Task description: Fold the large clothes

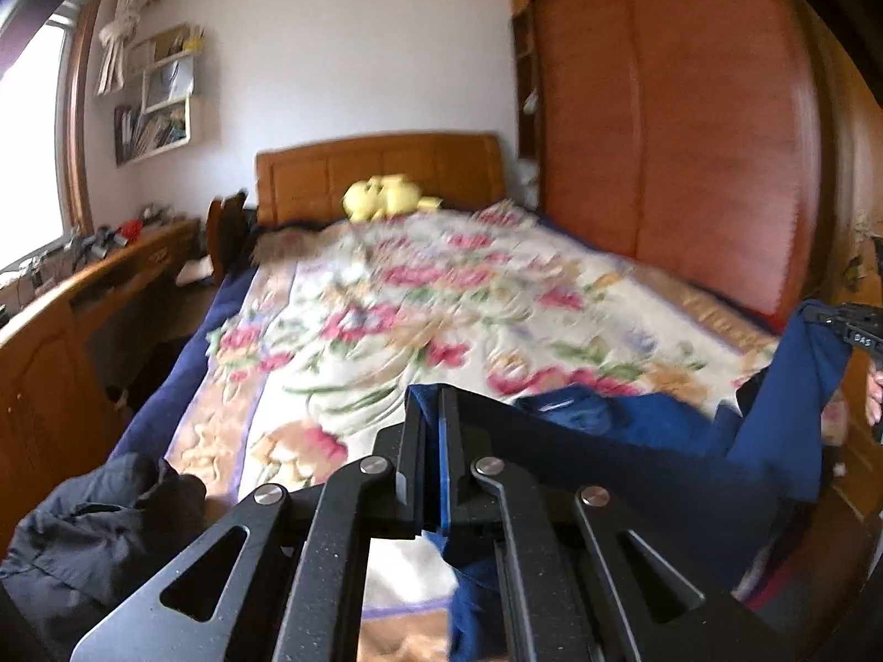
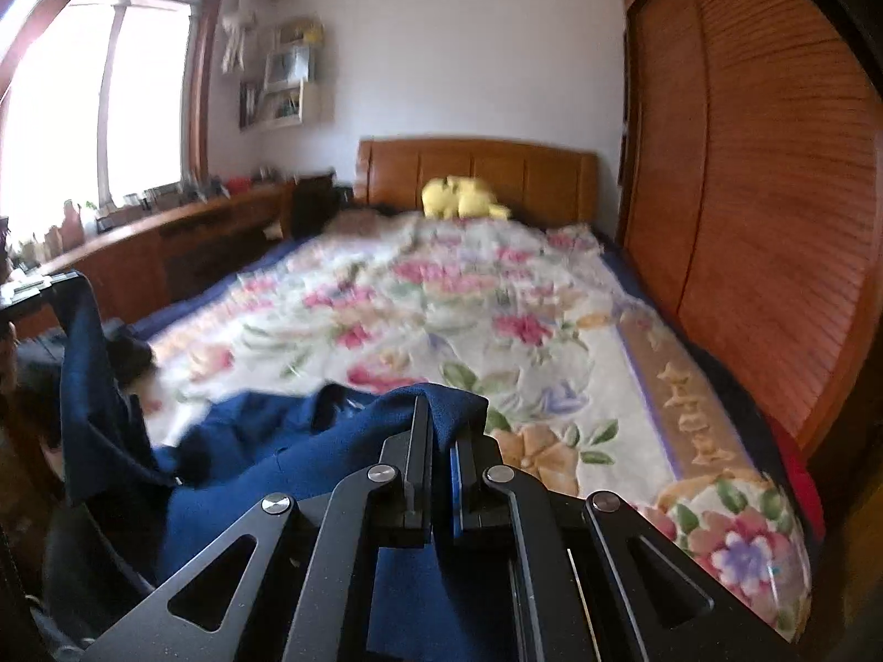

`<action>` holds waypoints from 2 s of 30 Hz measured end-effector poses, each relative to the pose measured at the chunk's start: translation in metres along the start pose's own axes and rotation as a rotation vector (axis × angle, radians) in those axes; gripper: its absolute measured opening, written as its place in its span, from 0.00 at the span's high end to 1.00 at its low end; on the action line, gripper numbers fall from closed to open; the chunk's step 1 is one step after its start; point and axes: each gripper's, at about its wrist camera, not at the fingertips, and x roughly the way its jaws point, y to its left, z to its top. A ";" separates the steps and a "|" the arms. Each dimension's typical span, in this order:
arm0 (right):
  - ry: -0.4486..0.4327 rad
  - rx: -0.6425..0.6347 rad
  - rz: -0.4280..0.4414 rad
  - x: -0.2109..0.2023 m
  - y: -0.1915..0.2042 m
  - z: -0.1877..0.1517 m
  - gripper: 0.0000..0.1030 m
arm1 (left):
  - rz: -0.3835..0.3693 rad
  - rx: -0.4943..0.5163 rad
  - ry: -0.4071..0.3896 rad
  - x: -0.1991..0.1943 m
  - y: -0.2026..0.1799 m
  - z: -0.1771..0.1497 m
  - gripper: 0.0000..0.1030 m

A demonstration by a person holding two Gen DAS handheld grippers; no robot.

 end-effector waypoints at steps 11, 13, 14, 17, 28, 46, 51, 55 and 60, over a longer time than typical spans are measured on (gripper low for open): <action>0.073 -0.021 -0.047 0.142 0.000 0.040 0.96 | 0.034 -0.035 0.081 0.114 0.013 0.014 0.96; 0.069 -0.017 -0.060 0.162 0.005 0.047 0.96 | 0.064 -0.023 0.057 0.126 0.012 0.022 0.96; 0.073 -0.005 -0.064 0.176 0.001 0.045 0.96 | 0.083 -0.022 0.058 0.134 0.011 0.024 0.96; 0.144 0.026 -0.053 0.206 0.003 0.026 0.96 | 0.044 -0.028 0.097 0.160 0.001 0.014 0.96; 0.265 -0.029 -0.103 0.219 0.021 -0.014 0.92 | 0.004 -0.019 0.195 0.187 -0.019 -0.037 0.86; 0.251 -0.004 -0.120 0.187 0.036 -0.017 0.37 | -0.128 -0.021 0.101 0.134 -0.032 -0.059 0.68; 0.274 -0.003 -0.082 0.165 0.055 -0.020 0.36 | -0.183 -0.057 0.095 0.126 -0.028 -0.068 0.68; 0.292 -0.020 -0.043 0.150 0.075 -0.025 0.36 | -0.183 -0.046 0.094 0.123 -0.032 -0.073 0.68; 0.354 -0.072 -0.005 0.148 0.098 -0.036 0.36 | -0.205 -0.024 0.118 0.124 -0.043 -0.082 0.68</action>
